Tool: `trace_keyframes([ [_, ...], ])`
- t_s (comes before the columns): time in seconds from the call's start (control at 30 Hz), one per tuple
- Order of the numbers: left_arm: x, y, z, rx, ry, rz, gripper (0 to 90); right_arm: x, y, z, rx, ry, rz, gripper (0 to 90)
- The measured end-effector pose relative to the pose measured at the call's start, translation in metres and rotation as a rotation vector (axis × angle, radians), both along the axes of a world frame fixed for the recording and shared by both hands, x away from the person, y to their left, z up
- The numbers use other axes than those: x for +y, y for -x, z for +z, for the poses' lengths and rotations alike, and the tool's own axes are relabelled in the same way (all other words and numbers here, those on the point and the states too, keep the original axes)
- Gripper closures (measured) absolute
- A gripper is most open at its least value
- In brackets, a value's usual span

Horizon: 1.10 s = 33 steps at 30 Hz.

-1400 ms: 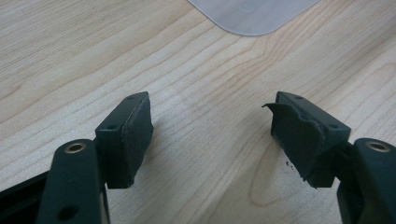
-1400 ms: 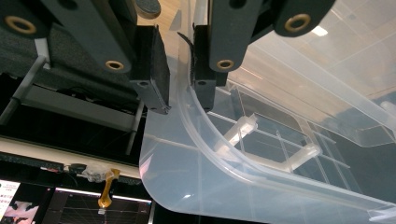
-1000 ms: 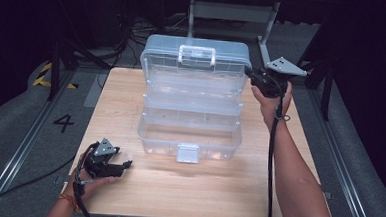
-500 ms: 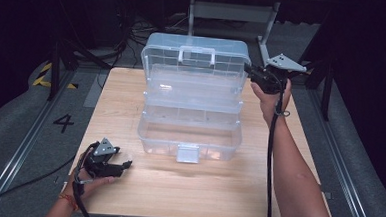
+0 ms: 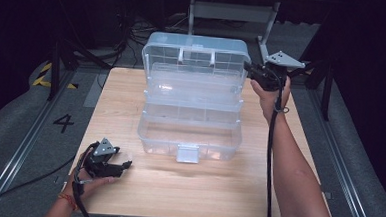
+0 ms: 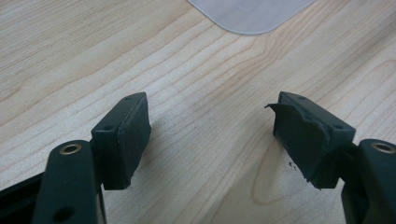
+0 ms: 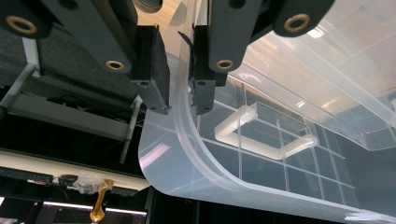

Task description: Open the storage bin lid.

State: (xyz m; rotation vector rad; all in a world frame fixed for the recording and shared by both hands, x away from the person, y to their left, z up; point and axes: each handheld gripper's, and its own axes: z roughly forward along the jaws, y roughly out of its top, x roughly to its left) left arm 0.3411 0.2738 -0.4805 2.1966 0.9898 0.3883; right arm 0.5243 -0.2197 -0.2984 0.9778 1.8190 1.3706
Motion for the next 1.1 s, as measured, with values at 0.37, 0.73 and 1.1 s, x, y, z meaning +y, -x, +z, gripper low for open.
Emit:
trace_keyframes([
  [0.37, 0.000, -0.001, 0.000, 0.004, 0.003, -0.007, 27.7, 0.000, -0.012, 0.001, 0.022, 0.002, -0.001, 77.8],
  [0.73, 0.000, -0.001, 0.000, 0.000, 0.004, -0.002, 27.5, 0.001, -0.025, 0.000, 0.044, -0.016, -0.013, 78.4],
  [1.1, 0.000, -0.001, -0.001, -0.001, 0.008, -0.006, 27.5, -0.005, -0.035, -0.003, 0.073, -0.056, 0.003, 83.1],
])
